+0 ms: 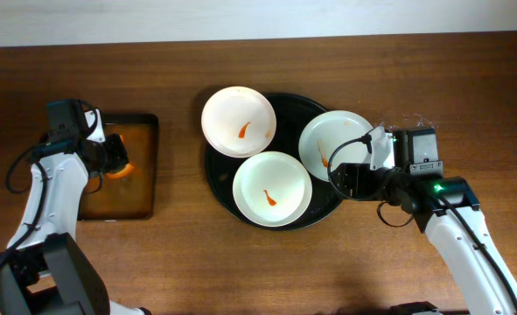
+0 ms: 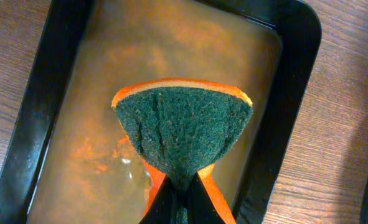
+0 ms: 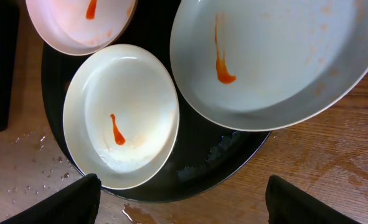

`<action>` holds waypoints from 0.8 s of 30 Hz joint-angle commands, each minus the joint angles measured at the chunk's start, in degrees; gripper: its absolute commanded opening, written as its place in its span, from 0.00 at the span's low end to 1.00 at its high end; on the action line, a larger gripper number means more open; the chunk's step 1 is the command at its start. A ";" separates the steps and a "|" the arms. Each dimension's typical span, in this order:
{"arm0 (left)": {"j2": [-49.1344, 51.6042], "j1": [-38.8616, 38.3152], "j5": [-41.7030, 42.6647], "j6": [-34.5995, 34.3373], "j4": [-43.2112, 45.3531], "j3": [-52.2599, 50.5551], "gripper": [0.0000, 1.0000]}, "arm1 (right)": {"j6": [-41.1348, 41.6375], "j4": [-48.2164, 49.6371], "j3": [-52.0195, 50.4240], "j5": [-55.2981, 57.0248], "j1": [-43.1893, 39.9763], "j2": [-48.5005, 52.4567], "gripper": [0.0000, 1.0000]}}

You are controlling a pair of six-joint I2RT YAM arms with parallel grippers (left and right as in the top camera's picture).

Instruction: Clean dirty plates on tray and stack at the side

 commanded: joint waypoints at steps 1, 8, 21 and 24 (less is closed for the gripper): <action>-0.90 0.15 1.03 1.20 -0.04 1.20 0.01 | -0.33 0.00 1.03 0.52 0.46 0.15 0.86; -1.25 0.13 1.05 2.25 -0.02 1.20 0.01 | -0.33 -0.04 1.03 0.52 0.46 0.17 0.86; -3.87 -23.91 10.80 3.02 4.74 1.27 0.01 | -0.24 1.57 1.01 -6.32 0.74 9.05 0.56; -3.87 -30.45 11.80 1.77 5.64 1.27 0.01 | 1.16 3.52 1.01 -6.36 2.03 12.79 0.52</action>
